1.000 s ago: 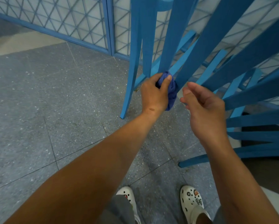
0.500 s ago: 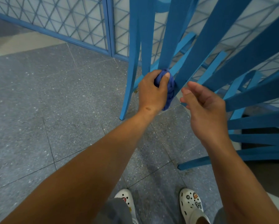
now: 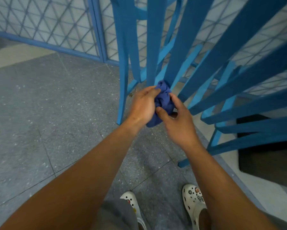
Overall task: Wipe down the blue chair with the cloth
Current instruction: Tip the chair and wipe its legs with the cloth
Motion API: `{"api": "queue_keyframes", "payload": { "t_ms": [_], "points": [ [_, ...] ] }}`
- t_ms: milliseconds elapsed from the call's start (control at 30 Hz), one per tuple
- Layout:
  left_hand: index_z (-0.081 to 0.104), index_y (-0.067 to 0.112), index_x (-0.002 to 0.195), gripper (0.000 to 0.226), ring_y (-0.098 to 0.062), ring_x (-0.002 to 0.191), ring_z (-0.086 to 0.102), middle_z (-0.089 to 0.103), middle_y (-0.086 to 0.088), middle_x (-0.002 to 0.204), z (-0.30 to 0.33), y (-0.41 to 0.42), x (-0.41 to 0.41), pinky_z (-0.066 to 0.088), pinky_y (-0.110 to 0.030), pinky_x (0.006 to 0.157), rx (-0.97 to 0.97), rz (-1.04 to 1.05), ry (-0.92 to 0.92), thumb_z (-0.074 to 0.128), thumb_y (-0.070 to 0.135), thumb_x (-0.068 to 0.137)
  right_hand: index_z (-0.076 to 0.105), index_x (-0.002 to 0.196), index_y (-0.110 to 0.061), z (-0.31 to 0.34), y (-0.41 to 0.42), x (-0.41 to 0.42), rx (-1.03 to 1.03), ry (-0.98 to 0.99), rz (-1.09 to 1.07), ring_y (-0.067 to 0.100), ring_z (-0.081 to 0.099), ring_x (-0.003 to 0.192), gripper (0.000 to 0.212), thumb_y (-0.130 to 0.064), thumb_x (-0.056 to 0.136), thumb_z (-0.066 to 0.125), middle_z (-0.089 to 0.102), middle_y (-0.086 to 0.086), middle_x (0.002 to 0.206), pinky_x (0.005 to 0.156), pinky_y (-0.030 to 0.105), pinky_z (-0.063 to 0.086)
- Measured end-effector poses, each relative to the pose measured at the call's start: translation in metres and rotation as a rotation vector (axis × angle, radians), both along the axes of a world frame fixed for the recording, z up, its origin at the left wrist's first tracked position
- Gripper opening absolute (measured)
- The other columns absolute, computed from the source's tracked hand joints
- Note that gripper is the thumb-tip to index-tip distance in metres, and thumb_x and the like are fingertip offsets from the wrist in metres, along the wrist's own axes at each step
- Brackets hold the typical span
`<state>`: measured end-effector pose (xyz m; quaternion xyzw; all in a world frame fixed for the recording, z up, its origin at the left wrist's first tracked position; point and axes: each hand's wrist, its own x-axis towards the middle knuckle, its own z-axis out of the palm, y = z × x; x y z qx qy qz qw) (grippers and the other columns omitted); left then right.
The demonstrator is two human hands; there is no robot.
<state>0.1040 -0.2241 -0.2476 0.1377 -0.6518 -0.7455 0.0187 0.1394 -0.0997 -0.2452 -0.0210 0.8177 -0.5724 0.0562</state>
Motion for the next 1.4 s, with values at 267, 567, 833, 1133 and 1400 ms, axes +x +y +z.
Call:
{"api": "queue_keyframes", "payload": {
  "t_ms": [267, 567, 833, 1133, 1400],
  "points": [
    [0.066, -0.005, 0.117, 0.035, -0.032, 0.112, 0.064, 0.069, -0.022, 0.115, 0.038, 0.013, 0.05, 0.048, -0.05, 0.102, -0.247, -0.477, -0.002, 0.041, 0.017, 0.108, 0.053, 0.117, -0.011, 0.009, 0.027, 0.05, -0.114, 0.096, -0.327, 0.001, 0.065, 0.088, 0.031, -0.013, 0.091, 0.071, 0.065, -0.005, 0.101, 0.074, 0.016, 0.05],
    [0.059, 0.026, 0.13, 0.026, 0.0, 0.117, 0.063, 0.067, 0.015, 0.118, 0.104, 0.063, 0.055, 0.05, -0.017, 0.098, -0.139, -0.359, 0.323, 0.043, 0.024, 0.109, 0.059, 0.106, -0.022, 0.075, 0.058, 0.064, -0.03, 0.521, -0.71, -0.007, 0.058, 0.079, 0.022, -0.026, 0.09, 0.074, 0.063, -0.019, 0.09, 0.07, 0.01, 0.043],
    [0.056, 0.031, 0.136, 0.063, 0.002, 0.133, 0.051, 0.061, 0.013, 0.137, 0.087, 0.059, 0.048, 0.041, -0.027, 0.115, -0.085, -0.478, 0.322, 0.019, 0.063, 0.097, 0.071, 0.082, -0.015, 0.046, 0.051, 0.031, -0.149, 0.318, -0.836, 0.003, 0.052, 0.064, 0.018, -0.029, 0.093, 0.071, 0.062, -0.009, 0.067, 0.059, 0.029, 0.045],
    [0.051, 0.019, 0.147, 0.064, 0.012, 0.129, 0.049, 0.057, 0.015, 0.139, 0.075, 0.061, 0.048, 0.041, -0.015, 0.109, -0.172, -0.476, 0.272, 0.014, 0.051, 0.105, 0.077, 0.079, -0.015, 0.056, 0.054, 0.029, -0.387, 0.193, -0.836, 0.003, 0.061, 0.062, 0.018, -0.026, 0.091, 0.073, 0.072, -0.005, 0.067, 0.056, 0.021, 0.049],
    [0.042, 0.016, 0.153, 0.091, -0.003, 0.141, 0.044, 0.049, 0.002, 0.154, 0.081, 0.063, 0.049, 0.034, -0.028, 0.12, -0.034, -0.559, 0.326, 0.015, 0.076, 0.089, 0.069, 0.081, 0.005, 0.063, 0.043, 0.031, -0.377, 0.166, -0.867, 0.008, 0.049, 0.061, 0.03, -0.021, 0.095, 0.071, 0.059, 0.005, 0.065, 0.053, 0.025, 0.041]
  ]
}}
